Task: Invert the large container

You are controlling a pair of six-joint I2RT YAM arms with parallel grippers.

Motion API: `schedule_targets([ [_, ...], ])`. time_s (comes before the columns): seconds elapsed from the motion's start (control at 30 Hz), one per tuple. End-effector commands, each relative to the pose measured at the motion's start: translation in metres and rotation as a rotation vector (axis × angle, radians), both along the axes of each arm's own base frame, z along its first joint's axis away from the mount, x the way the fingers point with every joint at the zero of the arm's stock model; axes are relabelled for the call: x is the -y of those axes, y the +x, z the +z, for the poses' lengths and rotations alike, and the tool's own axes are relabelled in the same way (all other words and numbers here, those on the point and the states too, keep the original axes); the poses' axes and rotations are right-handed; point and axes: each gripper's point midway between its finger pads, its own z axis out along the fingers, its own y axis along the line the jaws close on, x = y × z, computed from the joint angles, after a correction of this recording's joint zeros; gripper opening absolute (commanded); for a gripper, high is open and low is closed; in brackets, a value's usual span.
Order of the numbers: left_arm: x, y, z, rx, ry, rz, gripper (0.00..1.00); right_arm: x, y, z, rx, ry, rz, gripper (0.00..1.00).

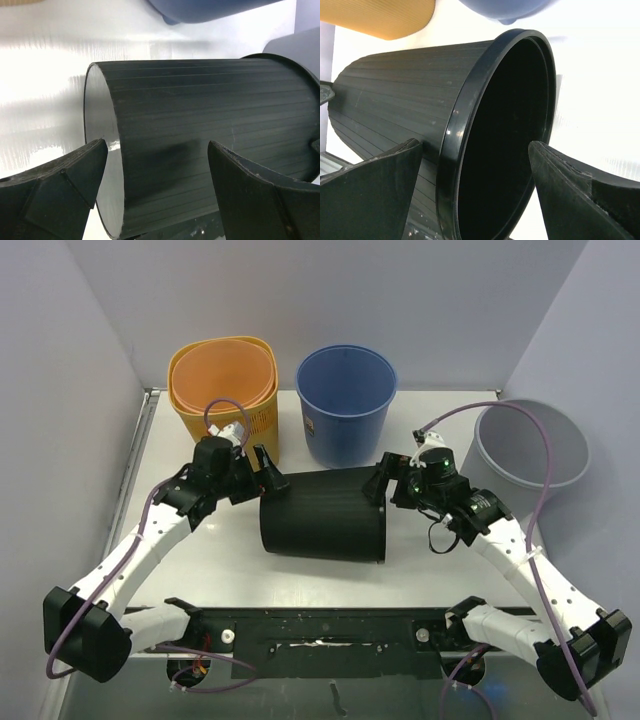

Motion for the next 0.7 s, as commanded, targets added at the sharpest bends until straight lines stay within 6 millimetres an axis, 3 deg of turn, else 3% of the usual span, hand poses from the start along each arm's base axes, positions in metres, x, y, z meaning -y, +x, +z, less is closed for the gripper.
schedule_targets([
  [0.0, 0.01, -0.003, 0.021, 0.001, -0.08, -0.086, 0.82, 0.009, -0.027, -0.001, -0.093, -0.075, 0.059, 0.91],
  [0.17, 0.017, -0.005, 0.023, -0.006, -0.12, -0.122, 0.82, 0.013, -0.03, 0.029, -0.047, -0.06, 0.051, 0.92],
  [0.3, 0.021, -0.006, 0.02, -0.003, -0.147, -0.137, 0.82, 0.017, -0.035, 0.032, -0.051, -0.042, 0.02, 0.86],
  [0.4, 0.025, -0.009, 0.015, -0.021, -0.18, -0.15, 0.82, 0.012, -0.039, 0.03, -0.053, -0.015, 0.031, 0.75],
  [0.53, 0.025, -0.008, 0.019, -0.006, -0.178, -0.155, 0.82, 0.01, -0.04, 0.035, -0.048, -0.003, 0.026, 0.5],
  [0.67, 0.025, -0.007, 0.019, -0.003, -0.177, -0.161, 0.83, 0.011, -0.038, 0.037, -0.044, -0.014, 0.023, 0.39],
])
